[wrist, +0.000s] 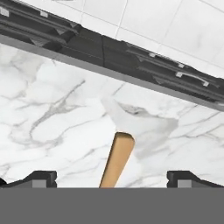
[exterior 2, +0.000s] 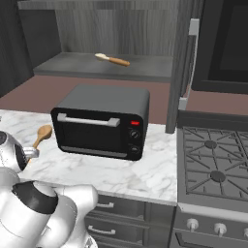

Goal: Organize the utensils by type. Pick up the wooden spoons from the counter and place them in the open cabinet. Then pick up the metallic utensils from the counter and place them in the open drawer.

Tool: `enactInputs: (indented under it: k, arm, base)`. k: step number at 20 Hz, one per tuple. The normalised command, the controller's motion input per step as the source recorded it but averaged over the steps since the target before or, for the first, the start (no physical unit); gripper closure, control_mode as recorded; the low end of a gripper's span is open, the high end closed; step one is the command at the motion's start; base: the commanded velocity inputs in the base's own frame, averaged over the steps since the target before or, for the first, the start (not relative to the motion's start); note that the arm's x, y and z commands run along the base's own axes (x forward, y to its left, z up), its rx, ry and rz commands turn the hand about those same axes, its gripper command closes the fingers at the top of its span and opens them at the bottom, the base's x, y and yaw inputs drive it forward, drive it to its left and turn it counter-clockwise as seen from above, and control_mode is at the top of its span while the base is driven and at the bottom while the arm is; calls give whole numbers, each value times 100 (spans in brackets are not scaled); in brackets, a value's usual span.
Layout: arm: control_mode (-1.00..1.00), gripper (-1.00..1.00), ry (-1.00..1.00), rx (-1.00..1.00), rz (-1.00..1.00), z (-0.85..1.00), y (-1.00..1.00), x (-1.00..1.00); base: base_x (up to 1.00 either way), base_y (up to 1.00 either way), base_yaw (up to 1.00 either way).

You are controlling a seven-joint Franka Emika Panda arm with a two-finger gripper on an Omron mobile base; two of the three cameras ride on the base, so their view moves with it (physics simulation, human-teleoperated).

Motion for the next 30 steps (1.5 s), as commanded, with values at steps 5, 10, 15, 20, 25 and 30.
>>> enactInputs:
  k: [5, 10, 15, 20, 25, 30]
  arm:
    - [-100, -100, 0, 0, 0, -31, 33, 34]
    - [-100, -100, 0, 0, 0, -16, 14, 29]
    - [-100, -100, 0, -3, 0, -5, 30, 24]
    - [-100, -100, 1, -8, -3, -12, 25, 13]
    - [-100, -100, 3, -11, -8, -15, 5, 11]
    - [-100, -100, 0, -2, -7, -16, 0, 13]
  base:
    - [0, 0, 0]
    - [0, 0, 0]
    - [0, 0, 0]
    - [0, 0, 0]
    - [0, 0, 0]
    - [0, 0, 0]
